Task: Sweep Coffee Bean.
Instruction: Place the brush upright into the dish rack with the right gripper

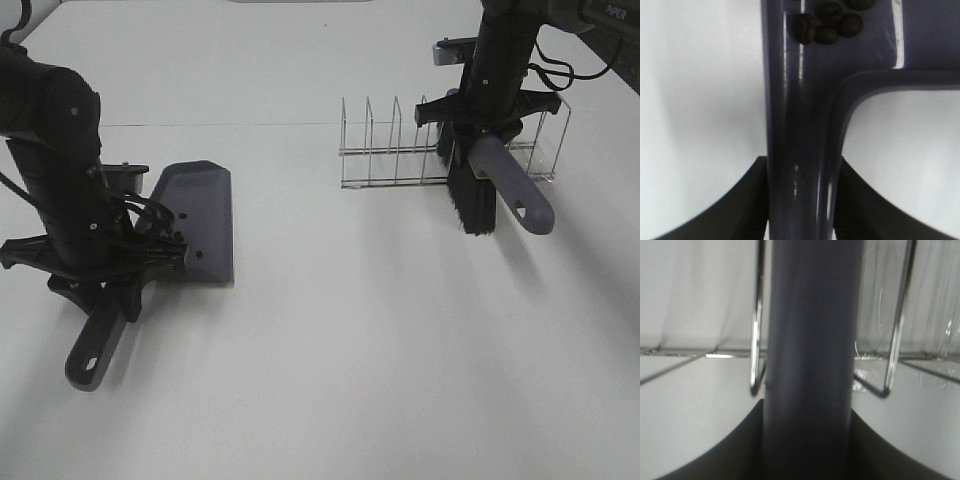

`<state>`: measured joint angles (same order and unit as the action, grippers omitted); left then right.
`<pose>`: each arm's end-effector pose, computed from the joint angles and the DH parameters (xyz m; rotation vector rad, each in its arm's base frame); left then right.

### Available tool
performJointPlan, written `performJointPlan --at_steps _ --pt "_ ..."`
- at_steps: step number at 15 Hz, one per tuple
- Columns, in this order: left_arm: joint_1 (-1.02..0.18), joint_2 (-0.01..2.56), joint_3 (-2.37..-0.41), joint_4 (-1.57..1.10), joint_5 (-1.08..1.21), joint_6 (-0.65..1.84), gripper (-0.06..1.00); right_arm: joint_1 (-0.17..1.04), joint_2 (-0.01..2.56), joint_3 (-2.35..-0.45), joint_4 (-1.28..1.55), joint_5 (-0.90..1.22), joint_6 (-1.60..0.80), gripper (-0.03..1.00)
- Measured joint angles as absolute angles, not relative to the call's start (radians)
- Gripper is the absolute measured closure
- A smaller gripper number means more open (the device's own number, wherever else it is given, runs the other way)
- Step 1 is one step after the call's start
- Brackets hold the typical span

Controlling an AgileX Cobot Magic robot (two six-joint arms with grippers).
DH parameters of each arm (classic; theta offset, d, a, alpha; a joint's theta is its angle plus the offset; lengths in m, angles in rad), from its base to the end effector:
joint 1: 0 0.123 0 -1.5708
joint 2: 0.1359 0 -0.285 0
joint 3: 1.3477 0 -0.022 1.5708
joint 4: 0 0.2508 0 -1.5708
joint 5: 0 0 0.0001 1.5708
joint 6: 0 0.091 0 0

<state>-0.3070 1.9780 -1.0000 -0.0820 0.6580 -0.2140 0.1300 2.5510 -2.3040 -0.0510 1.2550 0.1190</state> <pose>0.3076 -0.1023 0.0949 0.0449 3.1320 -0.0858 0.5174 0.0632 0.1402 -0.0344 2.9802 -0.0446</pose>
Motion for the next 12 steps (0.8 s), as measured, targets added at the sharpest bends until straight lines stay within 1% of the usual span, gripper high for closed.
performJointPlan --at_steps 1,3,11,12 --pt "-0.307 1.978 -1.000 -0.082 0.658 -0.214 0.62 0.119 2.567 -2.352 -0.030 1.256 0.112 0.70" --pt "-0.307 1.978 -1.000 -0.082 0.658 -0.214 0.62 0.107 2.572 -2.380 0.000 1.267 0.103 0.70" --pt "-0.307 1.978 -1.000 -0.082 0.658 -0.214 0.62 0.099 2.595 -2.394 0.028 1.267 0.094 0.70" --pt "-0.307 1.978 -1.000 -0.082 0.658 -0.214 0.62 0.099 2.595 -2.394 0.035 1.267 0.094 0.65"
